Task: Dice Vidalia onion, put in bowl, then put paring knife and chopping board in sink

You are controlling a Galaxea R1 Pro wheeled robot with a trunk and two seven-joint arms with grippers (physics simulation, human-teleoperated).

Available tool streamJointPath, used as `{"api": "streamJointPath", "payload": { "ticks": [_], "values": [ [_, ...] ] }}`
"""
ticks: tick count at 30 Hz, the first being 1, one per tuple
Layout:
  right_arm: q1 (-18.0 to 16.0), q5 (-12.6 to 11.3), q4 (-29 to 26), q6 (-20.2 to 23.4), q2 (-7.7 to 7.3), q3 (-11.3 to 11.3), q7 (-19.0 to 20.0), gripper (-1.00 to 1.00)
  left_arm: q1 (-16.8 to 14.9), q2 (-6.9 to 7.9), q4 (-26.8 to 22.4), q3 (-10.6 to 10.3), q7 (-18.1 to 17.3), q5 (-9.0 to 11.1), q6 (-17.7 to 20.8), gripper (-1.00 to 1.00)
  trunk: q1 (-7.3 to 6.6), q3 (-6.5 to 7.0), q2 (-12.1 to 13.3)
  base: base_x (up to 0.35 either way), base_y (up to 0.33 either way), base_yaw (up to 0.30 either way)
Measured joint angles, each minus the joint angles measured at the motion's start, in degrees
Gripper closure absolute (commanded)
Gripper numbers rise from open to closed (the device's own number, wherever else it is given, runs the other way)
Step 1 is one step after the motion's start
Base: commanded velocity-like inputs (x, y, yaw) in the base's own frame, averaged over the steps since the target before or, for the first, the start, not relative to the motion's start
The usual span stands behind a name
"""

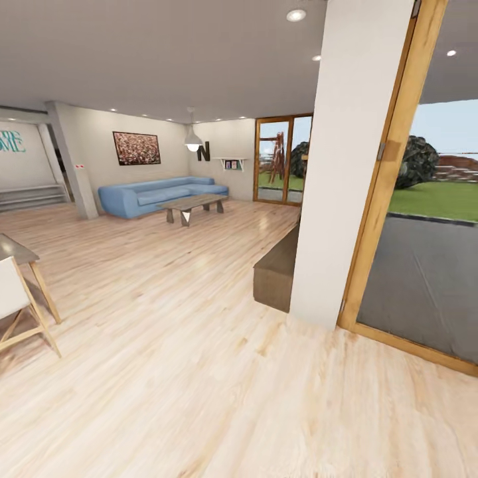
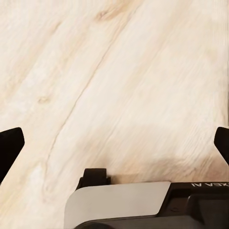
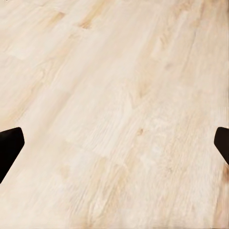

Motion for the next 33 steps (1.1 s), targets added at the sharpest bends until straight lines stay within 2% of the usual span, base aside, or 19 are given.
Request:
{"api": "streamJointPath", "payload": {
  "ticks": [9,20,27,33],
  "values": [
    [0.00,0.00,0.18,0.00,-0.02,0.00,0.00,-1.00,0.00,0.05,0.58,-0.01,0.00,-0.07,0.00,-1.00,0.03,0.00,0.00,-0.151,0.000,-0.281],
    [0.00,0.00,0.19,0.00,-0.09,0.00,0.00,-1.00,0.00,0.06,0.71,-0.07,0.00,-0.16,0.00,-1.00,0.00,0.00,0.00,-0.025,0.000,-0.281],
    [0.01,0.00,0.20,0.00,-0.09,0.01,0.00,-1.00,0.00,0.22,0.69,0.06,0.00,-0.16,0.00,-1.00,0.03,0.00,0.01,-0.224,0.000,-0.281],
    [0.01,0.00,0.14,0.00,-0.09,-0.03,0.00,-1.00,0.00,0.24,0.68,0.07,0.00,-0.16,-0.01,-1.00,0.00,0.00,0.00,-0.057,0.000,-0.281]
  ]
}}
